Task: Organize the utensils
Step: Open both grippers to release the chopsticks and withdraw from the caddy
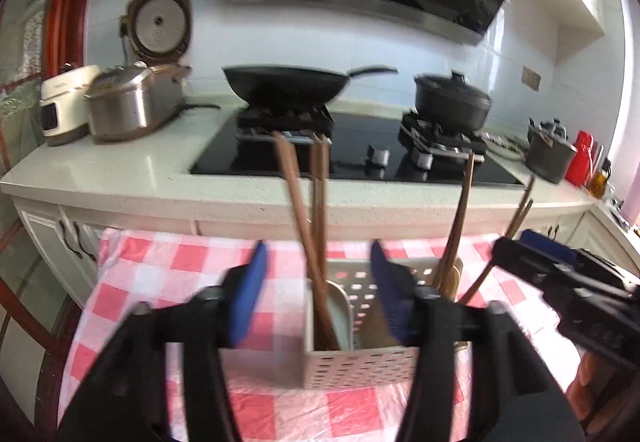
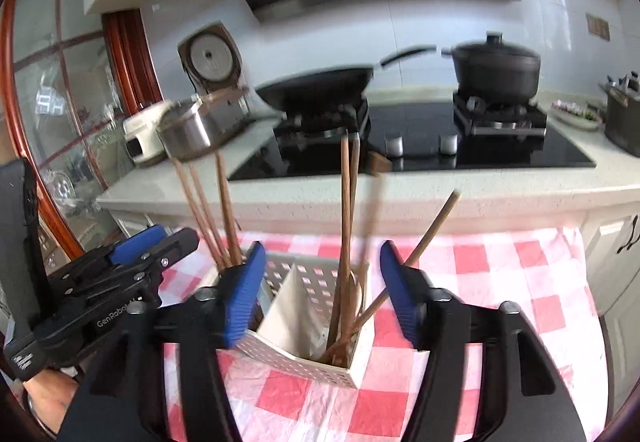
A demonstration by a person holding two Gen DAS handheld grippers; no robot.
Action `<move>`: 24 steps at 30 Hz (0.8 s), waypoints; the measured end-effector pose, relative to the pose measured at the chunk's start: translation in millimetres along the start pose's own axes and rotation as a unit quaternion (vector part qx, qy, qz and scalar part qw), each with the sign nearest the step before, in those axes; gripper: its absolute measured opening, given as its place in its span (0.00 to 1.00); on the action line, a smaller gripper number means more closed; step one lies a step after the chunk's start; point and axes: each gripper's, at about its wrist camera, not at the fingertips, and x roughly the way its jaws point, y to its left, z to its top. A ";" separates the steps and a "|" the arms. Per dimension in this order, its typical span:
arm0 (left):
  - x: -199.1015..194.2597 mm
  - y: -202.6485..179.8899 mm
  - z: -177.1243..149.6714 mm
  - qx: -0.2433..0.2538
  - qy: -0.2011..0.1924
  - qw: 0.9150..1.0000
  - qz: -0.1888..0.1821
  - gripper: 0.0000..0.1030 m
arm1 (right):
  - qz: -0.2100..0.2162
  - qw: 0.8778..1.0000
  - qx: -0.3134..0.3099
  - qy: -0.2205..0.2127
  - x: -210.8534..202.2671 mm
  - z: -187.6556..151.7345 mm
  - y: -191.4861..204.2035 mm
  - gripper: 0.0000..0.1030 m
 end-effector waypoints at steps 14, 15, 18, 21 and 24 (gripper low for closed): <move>-144.4 8.5 -24.4 0.002 -0.114 0.992 0.057 0.95 | -0.074 0.991 -0.033 -0.107 -121.6 -34.2 26.9 0.82; -152.1 5.8 -30.1 0.007 -0.117 0.991 0.058 0.95 | -0.075 0.991 -0.039 -0.106 -126.1 -41.0 29.3 0.82; -169.8 3.7 -47.9 0.011 -0.114 0.992 0.052 0.95 | -0.073 0.991 -0.051 -0.096 -135.3 -56.4 33.6 0.82; -178.6 2.5 -62.6 0.007 -0.102 0.994 0.040 0.95 | -0.070 0.992 -0.057 -0.083 -141.5 -67.2 35.6 0.82; -183.6 -1.3 -70.4 0.013 -0.092 0.995 0.034 0.95 | -0.073 0.993 -0.065 -0.070 -144.7 -71.2 40.1 0.82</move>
